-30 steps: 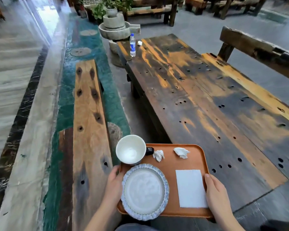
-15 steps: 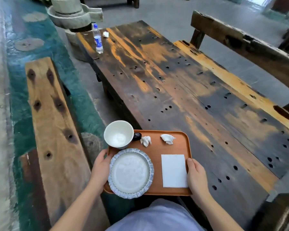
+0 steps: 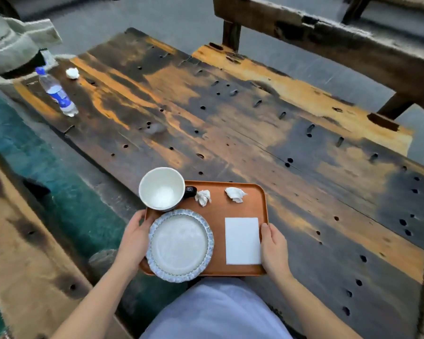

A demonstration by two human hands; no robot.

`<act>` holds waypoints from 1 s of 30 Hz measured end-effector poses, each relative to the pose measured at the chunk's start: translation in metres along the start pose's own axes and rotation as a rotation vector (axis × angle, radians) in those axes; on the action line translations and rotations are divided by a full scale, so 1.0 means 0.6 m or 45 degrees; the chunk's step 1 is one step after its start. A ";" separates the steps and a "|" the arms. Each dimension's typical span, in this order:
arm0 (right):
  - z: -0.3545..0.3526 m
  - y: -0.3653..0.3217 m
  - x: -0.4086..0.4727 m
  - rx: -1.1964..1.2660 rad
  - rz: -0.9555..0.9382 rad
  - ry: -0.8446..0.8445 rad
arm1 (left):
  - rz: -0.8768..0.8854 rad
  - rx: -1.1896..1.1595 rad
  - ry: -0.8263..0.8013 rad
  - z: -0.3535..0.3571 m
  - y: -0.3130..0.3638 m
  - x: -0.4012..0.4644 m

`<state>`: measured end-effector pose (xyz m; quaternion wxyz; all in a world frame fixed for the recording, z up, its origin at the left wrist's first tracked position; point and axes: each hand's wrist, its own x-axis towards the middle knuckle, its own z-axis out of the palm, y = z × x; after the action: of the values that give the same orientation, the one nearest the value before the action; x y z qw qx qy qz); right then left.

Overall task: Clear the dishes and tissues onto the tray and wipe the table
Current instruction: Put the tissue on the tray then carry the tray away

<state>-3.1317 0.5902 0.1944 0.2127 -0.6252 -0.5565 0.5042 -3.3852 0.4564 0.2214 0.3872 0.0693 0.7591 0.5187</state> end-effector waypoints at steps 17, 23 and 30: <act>0.162 -0.082 0.054 0.115 0.396 0.482 | -0.130 0.289 -0.595 0.018 0.138 0.336; 0.280 -0.091 0.046 0.048 0.624 0.537 | -0.124 0.424 -0.716 -0.015 0.164 0.446; 0.381 -0.111 0.064 0.220 0.724 0.686 | -0.159 0.528 -0.747 -0.038 0.153 0.524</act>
<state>-3.3670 0.5768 0.1424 0.2548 -0.8439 -0.2412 0.4058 -3.6446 0.6403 0.1400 0.5971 0.2459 0.7075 0.2871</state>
